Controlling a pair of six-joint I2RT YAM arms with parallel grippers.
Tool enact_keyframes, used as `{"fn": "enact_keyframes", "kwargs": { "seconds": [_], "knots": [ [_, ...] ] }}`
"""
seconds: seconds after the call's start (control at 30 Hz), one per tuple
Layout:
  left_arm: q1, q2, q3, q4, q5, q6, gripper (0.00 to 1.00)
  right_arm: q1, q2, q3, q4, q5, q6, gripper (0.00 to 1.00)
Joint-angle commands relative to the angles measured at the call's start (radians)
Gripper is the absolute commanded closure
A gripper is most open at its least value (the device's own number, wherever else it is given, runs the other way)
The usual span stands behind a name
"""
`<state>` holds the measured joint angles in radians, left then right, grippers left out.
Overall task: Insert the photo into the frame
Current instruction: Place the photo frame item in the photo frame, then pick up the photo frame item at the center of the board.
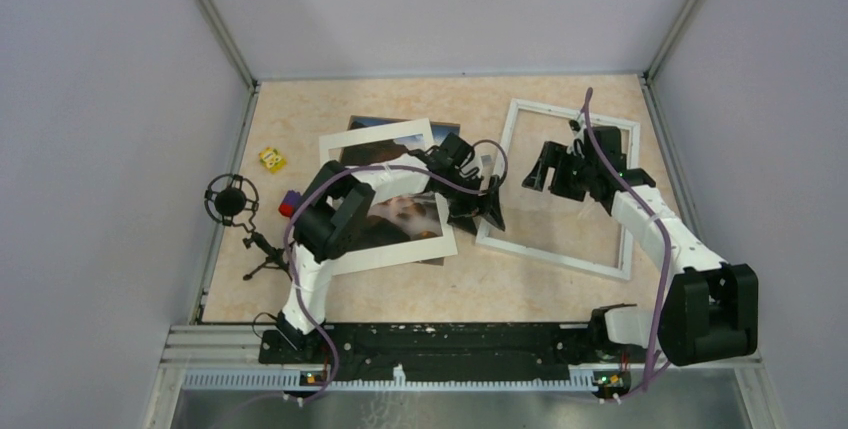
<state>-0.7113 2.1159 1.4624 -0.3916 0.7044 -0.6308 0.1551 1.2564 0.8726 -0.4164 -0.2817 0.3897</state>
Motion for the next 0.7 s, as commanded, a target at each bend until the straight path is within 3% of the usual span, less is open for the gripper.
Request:
{"fn": "enact_keyframes", "kwargs": {
  "seconds": [0.0,0.13,0.27,0.4,0.53,0.67],
  "knots": [
    [0.050,-0.176,-0.033,-0.041,-0.051,0.077,0.06,0.004,0.006,0.059,0.051,-0.005,0.040,0.26],
    [0.218,-0.363,-0.202,-0.086,-0.082,0.144,0.02,0.024,0.074,0.080,0.119,-0.052,0.148,0.27],
    [0.364,-0.502,-0.306,-0.165,-0.142,0.201,0.02,0.166,0.172,0.142,0.171,-0.001,0.200,0.28],
    [0.416,-0.591,-0.418,-0.179,-0.228,0.154,0.02,0.314,0.322,0.201,0.258,-0.009,0.319,0.29],
    [0.426,-0.671,-0.557,-0.115,-0.164,0.068,0.02,0.425,0.460,0.264,0.297,-0.028,0.397,0.30],
    [0.422,-0.724,-0.651,-0.062,-0.065,0.022,0.02,0.457,0.529,0.263,0.320,-0.062,0.437,0.33]
  ]
}}
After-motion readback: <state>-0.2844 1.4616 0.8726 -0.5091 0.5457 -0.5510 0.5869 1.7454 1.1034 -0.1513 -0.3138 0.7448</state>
